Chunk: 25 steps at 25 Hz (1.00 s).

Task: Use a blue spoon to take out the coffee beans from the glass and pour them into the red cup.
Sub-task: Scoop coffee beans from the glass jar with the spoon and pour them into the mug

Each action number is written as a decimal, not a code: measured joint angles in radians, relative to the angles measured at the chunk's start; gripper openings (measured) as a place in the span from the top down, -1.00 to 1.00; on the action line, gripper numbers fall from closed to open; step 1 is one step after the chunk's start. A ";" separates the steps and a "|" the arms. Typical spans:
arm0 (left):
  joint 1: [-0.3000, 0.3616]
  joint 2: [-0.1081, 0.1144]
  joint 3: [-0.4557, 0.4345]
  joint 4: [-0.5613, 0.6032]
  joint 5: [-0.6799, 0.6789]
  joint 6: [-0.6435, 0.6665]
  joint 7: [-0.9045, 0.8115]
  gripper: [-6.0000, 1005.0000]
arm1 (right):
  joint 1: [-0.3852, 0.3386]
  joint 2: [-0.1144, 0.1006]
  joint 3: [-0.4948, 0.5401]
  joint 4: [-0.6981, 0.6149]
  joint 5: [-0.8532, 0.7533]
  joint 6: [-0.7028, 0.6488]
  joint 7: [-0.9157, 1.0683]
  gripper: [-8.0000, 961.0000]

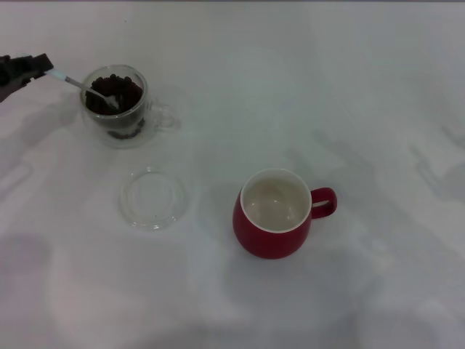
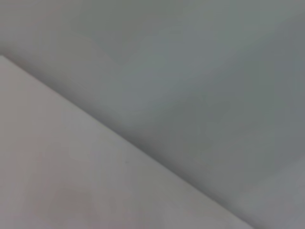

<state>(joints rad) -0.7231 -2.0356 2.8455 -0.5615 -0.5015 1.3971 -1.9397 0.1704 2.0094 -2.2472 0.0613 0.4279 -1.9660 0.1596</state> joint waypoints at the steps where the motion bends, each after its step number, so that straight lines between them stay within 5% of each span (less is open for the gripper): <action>1: -0.004 0.000 0.000 0.001 0.009 -0.009 -0.005 0.74 | 0.000 0.000 0.000 0.000 0.000 0.001 0.000 -0.35; 13: -0.022 -0.002 0.000 0.052 0.020 -0.034 -0.040 0.74 | 0.001 0.000 0.001 -0.009 0.000 0.021 0.000 -0.35; 25: 0.077 0.005 0.000 0.134 -0.103 -0.020 -0.080 0.74 | 0.012 -0.001 0.003 -0.011 0.000 0.020 -0.001 -0.35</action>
<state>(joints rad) -0.6457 -2.0305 2.8455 -0.4271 -0.6044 1.3769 -2.0202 0.1826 2.0085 -2.2444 0.0506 0.4280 -1.9464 0.1589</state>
